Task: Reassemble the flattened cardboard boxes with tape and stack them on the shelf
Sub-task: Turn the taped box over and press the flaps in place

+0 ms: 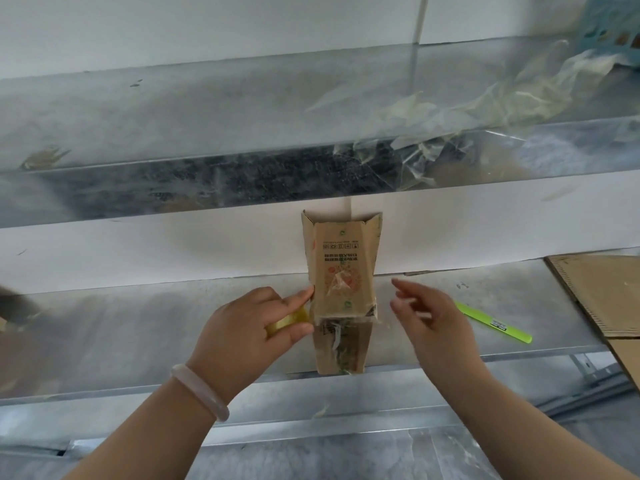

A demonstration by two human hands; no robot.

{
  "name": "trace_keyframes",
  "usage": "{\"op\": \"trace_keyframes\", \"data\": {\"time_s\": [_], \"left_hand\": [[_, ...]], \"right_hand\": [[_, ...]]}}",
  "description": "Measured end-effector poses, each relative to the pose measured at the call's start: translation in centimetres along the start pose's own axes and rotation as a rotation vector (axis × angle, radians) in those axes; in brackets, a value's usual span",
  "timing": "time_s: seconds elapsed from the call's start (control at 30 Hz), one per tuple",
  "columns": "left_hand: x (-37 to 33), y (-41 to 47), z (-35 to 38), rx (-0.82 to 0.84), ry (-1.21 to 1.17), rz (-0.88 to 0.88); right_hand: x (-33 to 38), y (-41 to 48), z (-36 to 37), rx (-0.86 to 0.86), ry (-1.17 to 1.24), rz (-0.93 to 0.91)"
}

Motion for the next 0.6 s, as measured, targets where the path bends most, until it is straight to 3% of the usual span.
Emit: {"op": "trace_keyframes", "data": {"time_s": [0.07,0.13,0.3,0.43,0.6], "left_hand": [[0.0,0.0,0.1,-0.009,-0.01,0.005],[0.0,0.0,0.0,-0.024,-0.026,0.007],[-0.1,0.1,-0.2,-0.026,-0.028,0.035],[-0.1,0.0,-0.2,-0.035,-0.045,0.037],[-0.9,-0.1,0.1,-0.071,0.039,0.066]], "right_hand": [[5.0,-1.1,-1.0,-0.12,-0.078,-0.388],[7.9,-2.7,0.5,-0.119,-0.216,-0.695],[7.9,-3.2,2.0,-0.165,-0.283,-0.968],[7.0,-4.3,3.9,-0.072,-0.378,-0.953],[6.8,-4.7,5.0,0.1,0.005,-0.572]]}}
Point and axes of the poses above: each hand's wrist, its own y-axis towards the middle knuckle, its own z-axis out of the palm, x = y × z, the point moved 10 cm from there along y, towards the middle knuckle, and after that the axes turned 14 degrees about -y, right-handed, at the moved point
